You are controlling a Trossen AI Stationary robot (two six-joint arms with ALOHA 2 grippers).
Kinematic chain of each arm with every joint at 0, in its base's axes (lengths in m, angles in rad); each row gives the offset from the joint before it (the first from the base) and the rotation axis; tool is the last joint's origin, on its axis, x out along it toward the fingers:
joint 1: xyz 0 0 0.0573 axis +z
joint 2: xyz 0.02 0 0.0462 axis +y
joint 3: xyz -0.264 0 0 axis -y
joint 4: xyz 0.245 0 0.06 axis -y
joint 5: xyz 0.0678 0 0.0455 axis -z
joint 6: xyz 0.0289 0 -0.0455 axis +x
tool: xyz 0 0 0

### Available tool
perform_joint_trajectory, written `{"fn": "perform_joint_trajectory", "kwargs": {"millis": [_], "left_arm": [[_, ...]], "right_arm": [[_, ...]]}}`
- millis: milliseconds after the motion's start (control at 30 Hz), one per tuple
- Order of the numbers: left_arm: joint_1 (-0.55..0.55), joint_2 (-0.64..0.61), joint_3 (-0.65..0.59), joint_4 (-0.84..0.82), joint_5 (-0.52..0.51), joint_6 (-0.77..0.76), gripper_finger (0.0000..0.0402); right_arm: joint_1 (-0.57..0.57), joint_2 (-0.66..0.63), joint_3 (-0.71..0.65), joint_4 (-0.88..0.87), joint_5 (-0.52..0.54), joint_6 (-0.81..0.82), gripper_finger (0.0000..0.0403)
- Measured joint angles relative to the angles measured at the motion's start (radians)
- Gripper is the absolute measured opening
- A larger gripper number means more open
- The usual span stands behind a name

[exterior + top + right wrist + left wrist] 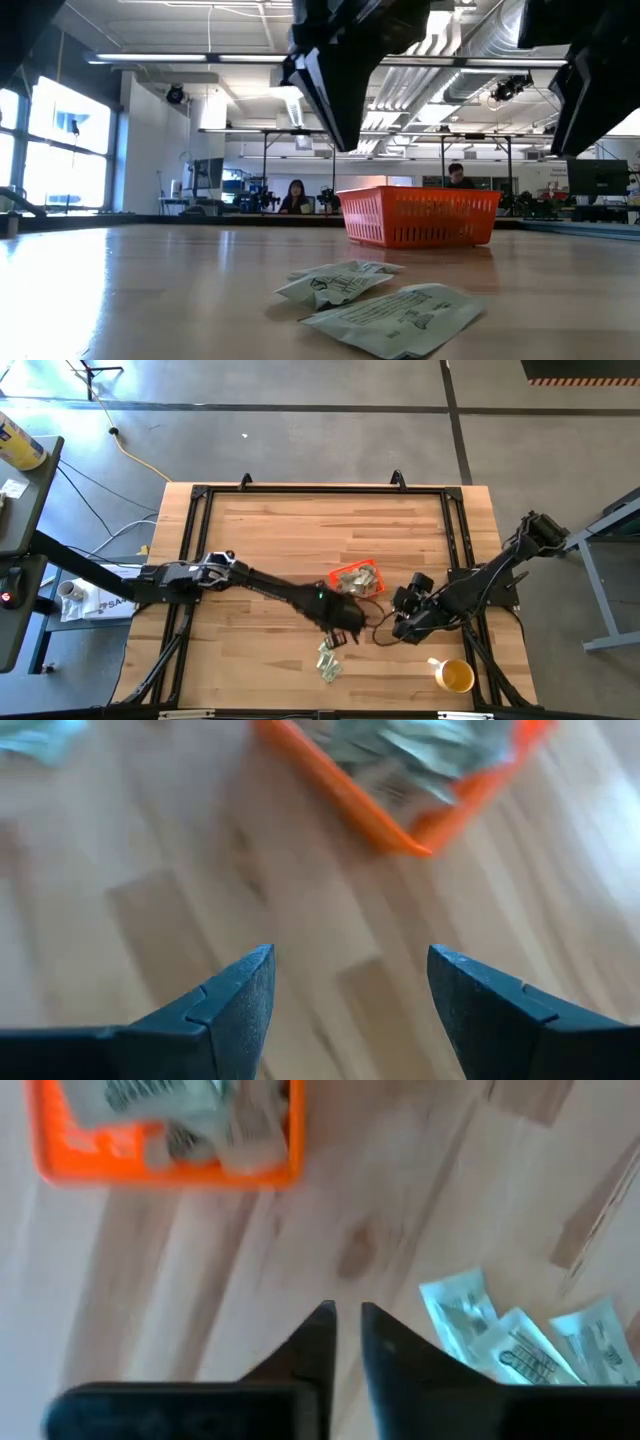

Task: Pick and place Stevia / Truvia into bins
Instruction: Put the white stevia packet into the orange bin

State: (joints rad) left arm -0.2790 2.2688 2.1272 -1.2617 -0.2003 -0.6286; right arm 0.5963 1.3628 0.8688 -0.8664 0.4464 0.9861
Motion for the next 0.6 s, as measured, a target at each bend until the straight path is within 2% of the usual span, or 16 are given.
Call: {"fn": "perform_joint_trajectory", "kwargs": {"millis": [200, 300, 433, 600], "left_arm": [[-0.078, 0.0, -0.054, -0.029, -0.035, -0.147, 0.018], [-0.106, 0.0, -0.077, -0.039, -0.035, -0.181, 0.0225], [-0.147, 0.0, -0.086, -0.032, -0.035, -0.204, 0.0255], [-0.217, 0.0, -0.09, -0.033, -0.058, -0.296, 0.0253]], "right_arm": [[0.036, 0.005, 0.0, 0.236, -0.039, -0.129, 0.0252], [0.049, 0.03, 0.0, 0.334, -0.052, -0.12, 0.0252], [0.055, 0.082, 0.0, 0.414, -0.054, 0.02, 0.0252], [0.057, 0.145, 0.0, 0.43, -0.053, 0.265, 0.0252]]}}
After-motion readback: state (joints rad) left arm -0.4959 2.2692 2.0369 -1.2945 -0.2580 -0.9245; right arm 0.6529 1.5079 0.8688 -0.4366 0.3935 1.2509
